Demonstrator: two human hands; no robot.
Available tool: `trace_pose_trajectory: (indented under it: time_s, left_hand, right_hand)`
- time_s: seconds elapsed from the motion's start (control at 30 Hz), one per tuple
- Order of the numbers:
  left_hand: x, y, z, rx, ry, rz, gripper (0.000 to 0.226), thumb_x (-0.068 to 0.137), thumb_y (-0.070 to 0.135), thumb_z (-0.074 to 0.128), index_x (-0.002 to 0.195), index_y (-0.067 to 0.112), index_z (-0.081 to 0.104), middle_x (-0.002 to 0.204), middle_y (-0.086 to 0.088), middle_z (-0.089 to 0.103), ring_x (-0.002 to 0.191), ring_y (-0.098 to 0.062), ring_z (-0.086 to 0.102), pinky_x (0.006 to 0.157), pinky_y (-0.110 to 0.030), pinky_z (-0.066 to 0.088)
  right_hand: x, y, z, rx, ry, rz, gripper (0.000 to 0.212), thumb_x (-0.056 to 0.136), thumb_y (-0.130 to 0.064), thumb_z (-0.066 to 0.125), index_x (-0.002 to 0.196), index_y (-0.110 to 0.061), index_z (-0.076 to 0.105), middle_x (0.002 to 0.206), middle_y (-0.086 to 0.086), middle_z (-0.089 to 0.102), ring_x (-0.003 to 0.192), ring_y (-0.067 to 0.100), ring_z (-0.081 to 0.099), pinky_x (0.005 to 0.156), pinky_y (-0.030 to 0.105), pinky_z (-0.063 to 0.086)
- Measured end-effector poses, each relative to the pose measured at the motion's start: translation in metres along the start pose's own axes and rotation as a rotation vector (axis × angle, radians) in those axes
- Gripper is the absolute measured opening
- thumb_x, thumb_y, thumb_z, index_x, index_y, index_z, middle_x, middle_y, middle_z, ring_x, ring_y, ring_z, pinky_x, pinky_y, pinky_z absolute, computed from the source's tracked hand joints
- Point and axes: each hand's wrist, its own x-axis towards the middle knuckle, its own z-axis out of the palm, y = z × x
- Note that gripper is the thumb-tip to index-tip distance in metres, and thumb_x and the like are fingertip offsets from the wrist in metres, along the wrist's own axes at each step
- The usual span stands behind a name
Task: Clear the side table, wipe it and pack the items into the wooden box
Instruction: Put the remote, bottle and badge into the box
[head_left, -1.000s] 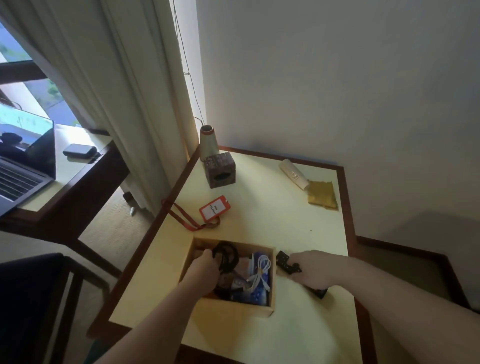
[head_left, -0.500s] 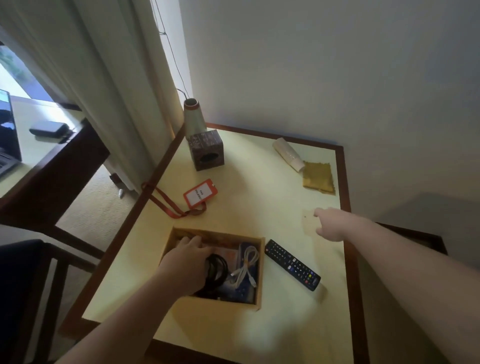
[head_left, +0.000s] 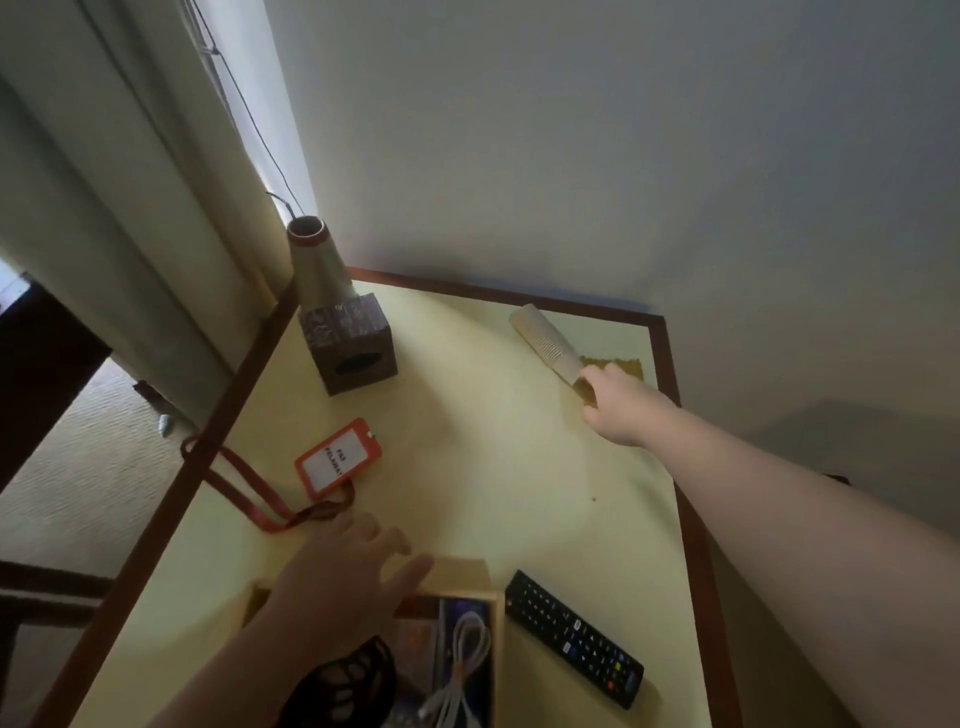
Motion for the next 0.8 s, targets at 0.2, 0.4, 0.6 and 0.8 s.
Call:
trace_pose_trajectory:
  time_s: [0.2,0.4,0.6,0.8]
  left_hand:
    - [0.011,-0.005,0.015,-0.024,-0.019,-0.040,0.077,0.091,0.083,0.004,0.091,0.029,0.059,0.087,0.014,0.057,0.083,0.000,0.051,0.076,-0.021,0.045]
    - [0.011,-0.008,0.021,-0.026,0.029,-0.023,0.104,0.072,0.088,-0.022,0.093,0.027,0.061,0.085,0.012,0.057,0.080,-0.001,0.053,0.073,-0.018,0.045]
    - [0.005,-0.005,0.021,0.014,0.063,-0.041,0.077,0.094,0.081,0.004,0.081,0.026,0.056,0.077,0.008,0.055,0.070,-0.005,0.053,0.068,-0.023,0.049]
    - [-0.012,0.002,0.016,-0.025,0.150,-0.030,0.057,0.101,0.074,0.025,0.087,0.031,0.060,0.087,0.012,0.061,0.082,-0.005,0.056,0.077,-0.027,0.044]
  right_hand:
    - [0.076,-0.020,0.003,0.013,0.127,0.075,0.043,0.100,-0.044,0.054,0.136,-0.023,0.047,0.128,0.009,0.059,0.118,0.035,0.058,0.094,0.046,0.044]
    - [0.103,-0.031,0.029,0.101,0.209,0.202,0.038,0.101,-0.031,0.054,0.134,-0.014,0.046,0.123,0.016,0.061,0.109,0.037,0.060,0.083,0.042,0.043]
    - [0.051,-0.038,0.023,0.284,0.225,0.188,0.046,0.099,-0.028,0.058,0.140,-0.014,0.045,0.122,0.016,0.058,0.106,0.036,0.058,0.078,0.038,0.050]
    - [-0.077,-0.071,0.005,0.352,0.192,-0.141,0.063,0.097,-0.037,0.067,0.153,-0.029,0.038,0.132,-0.004,0.056,0.105,0.016,0.060,0.085,0.040,0.059]
